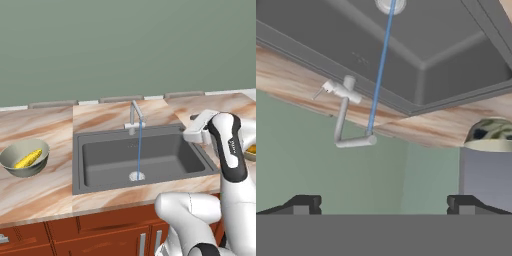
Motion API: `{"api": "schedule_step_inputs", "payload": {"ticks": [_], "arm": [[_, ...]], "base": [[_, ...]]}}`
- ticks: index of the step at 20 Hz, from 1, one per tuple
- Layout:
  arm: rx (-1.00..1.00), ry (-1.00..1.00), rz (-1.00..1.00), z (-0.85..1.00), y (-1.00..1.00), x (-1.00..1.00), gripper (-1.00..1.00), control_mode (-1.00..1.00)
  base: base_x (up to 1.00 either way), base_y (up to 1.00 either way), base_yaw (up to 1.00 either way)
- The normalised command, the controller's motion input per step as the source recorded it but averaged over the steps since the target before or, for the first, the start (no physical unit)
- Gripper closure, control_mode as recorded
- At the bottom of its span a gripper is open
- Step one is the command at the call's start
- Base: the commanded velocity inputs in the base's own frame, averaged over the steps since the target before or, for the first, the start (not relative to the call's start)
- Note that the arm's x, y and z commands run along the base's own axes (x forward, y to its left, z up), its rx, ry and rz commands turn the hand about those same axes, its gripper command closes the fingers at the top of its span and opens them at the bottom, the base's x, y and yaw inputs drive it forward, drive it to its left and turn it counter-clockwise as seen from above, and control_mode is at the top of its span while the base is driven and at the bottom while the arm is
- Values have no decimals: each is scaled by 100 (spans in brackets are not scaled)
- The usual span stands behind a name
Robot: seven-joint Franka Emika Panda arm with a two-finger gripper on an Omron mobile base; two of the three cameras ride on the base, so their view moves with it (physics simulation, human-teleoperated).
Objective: Pick the oranges from the sink and place them in one bowl. Place the corn in the other bowl. Then turn off the sink faucet.
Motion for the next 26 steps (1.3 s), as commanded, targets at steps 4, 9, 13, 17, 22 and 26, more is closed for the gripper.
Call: {"api": "schedule_step_inputs", "payload": {"ticks": [4,9,13,17,22,26], "arm": [[1,2,-8,-13,11,25,-100,-100],[1,2,-7,-8,3,26,-100,-100],[3,1,-1,-6,-8,21,-100,-100],[3,0,0,-3,-19,20,-100,-100],[1,0,0,-6,-14,25,-100,-100],[0,0,0,-13,0,28,-100,-100]], "base": [[0,0,0],[0,0,0],[0,0,0],[0,0,0],[0,0,0],[0,0,0]]}}
